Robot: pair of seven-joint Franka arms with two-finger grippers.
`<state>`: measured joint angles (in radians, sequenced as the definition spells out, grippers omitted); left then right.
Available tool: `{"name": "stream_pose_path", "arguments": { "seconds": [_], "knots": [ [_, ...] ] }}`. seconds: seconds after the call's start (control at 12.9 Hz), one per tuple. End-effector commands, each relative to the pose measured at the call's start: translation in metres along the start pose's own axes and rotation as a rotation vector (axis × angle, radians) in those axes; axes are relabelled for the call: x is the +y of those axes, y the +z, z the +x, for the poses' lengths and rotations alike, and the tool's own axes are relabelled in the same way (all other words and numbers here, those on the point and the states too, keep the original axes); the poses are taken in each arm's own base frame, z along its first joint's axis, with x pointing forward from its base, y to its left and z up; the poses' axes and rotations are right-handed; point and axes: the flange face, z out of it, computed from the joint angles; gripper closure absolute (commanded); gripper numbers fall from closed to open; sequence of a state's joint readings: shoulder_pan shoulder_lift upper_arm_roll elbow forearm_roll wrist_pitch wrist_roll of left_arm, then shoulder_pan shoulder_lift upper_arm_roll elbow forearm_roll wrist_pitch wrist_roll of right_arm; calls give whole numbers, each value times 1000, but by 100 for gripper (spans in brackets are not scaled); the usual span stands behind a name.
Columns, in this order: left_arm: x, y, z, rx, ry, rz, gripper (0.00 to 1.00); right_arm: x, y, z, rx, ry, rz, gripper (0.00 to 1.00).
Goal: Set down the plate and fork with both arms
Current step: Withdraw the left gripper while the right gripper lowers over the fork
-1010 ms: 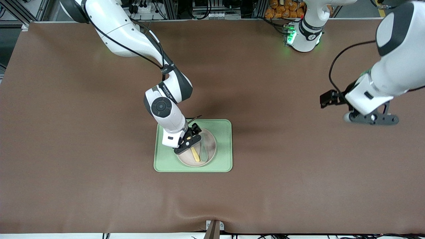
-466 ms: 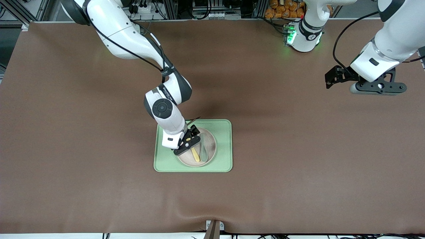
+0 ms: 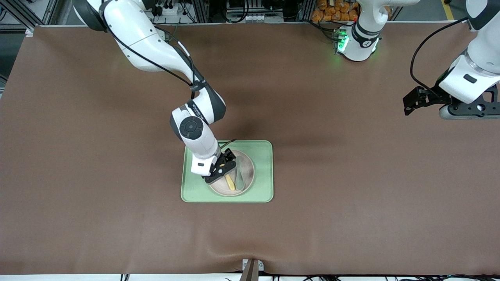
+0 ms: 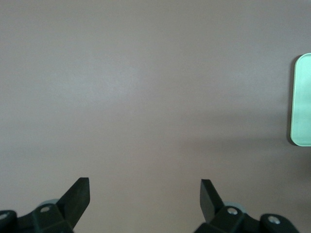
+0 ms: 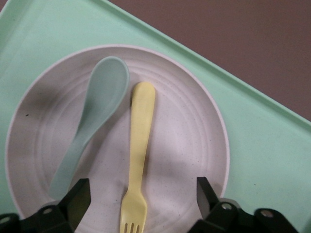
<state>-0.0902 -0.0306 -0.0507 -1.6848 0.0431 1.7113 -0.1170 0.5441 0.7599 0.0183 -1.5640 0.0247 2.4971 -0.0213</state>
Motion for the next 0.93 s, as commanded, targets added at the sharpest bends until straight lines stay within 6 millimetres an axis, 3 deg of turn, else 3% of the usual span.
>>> {"name": "stream_pose_path", "arguments": {
  "seconds": [0.0,0.31,0.39,0.85],
  "knots": [
    [-7,-11,5,24,3,23,0,-1,4,3,15,-7,-12,18],
    [-23,-21,6,41,-32,-18,0,-3,9,1,9,-8,-12,27],
    [-35,-22,8,43,-24,-33,0,-5,12,-1,4,-11,-12,28],
    [-39,-26,6,49,-25,-36,0,-8,25,-5,1,-15,-12,28]
  ]
}}
